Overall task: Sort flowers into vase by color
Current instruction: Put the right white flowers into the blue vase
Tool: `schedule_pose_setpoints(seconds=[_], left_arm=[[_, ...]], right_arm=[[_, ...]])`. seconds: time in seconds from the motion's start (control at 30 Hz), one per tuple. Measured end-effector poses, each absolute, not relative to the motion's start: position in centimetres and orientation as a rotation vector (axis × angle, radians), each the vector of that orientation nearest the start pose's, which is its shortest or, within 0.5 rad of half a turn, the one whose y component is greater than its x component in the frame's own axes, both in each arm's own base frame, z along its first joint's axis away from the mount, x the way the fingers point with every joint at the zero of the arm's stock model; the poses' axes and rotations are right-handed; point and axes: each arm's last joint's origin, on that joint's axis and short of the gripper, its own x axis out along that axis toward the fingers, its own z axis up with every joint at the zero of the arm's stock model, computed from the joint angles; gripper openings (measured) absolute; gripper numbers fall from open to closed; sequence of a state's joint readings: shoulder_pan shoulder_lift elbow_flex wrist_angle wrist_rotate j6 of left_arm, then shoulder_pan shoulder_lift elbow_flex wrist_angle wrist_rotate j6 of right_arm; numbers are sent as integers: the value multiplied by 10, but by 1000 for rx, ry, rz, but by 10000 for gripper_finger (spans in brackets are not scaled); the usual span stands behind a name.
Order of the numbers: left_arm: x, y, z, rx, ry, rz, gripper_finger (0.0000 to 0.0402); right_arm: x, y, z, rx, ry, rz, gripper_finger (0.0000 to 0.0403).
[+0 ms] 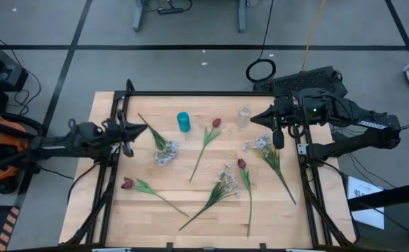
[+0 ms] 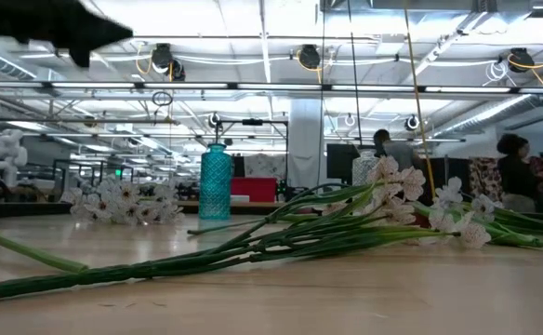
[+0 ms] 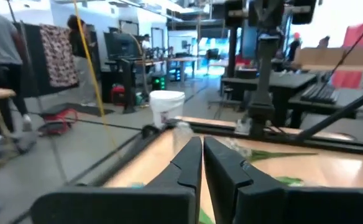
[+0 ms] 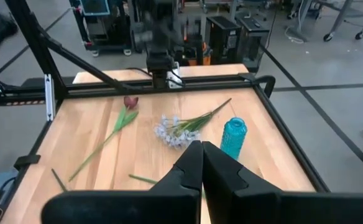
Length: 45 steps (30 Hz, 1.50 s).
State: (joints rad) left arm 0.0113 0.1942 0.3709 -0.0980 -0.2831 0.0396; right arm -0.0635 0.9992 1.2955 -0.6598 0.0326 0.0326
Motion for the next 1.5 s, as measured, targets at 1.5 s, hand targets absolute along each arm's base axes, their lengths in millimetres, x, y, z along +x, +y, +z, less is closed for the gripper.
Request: schedule_pose_setpoints(seconds=[1.5], left_arm=[[217,-20,358,101,443,68,12]], right_arm=[[175,12,331,491,809,-333,0]])
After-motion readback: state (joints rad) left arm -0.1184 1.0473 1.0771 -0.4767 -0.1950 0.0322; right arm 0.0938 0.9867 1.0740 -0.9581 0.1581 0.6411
